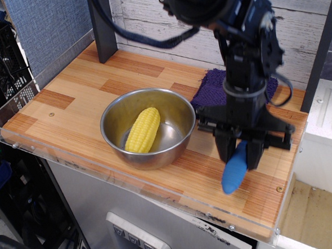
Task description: Place the blue spoon on the front right corner of the table
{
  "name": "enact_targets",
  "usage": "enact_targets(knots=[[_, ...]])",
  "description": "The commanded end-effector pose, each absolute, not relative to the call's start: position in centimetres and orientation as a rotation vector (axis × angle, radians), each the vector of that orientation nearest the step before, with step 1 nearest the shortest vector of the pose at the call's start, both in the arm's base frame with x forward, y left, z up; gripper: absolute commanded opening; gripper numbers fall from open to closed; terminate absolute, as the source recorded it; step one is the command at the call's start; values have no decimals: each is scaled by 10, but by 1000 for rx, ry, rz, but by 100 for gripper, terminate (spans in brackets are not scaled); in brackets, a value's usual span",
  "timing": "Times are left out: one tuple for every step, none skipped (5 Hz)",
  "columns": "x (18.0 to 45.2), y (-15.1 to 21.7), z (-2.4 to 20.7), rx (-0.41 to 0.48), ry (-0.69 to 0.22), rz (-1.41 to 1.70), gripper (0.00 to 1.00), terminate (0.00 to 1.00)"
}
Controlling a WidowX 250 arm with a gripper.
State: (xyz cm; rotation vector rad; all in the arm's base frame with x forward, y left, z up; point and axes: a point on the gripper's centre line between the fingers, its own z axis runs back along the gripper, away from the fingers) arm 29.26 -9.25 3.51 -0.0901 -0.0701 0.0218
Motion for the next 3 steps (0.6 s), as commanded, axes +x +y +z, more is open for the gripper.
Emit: enact_targets(knots=[[292, -94, 28, -116, -48, 19, 0, 0], [280, -111, 19, -94, -20, -60, 0, 0], [271, -117, 18, -75, -25, -101, 0, 0]])
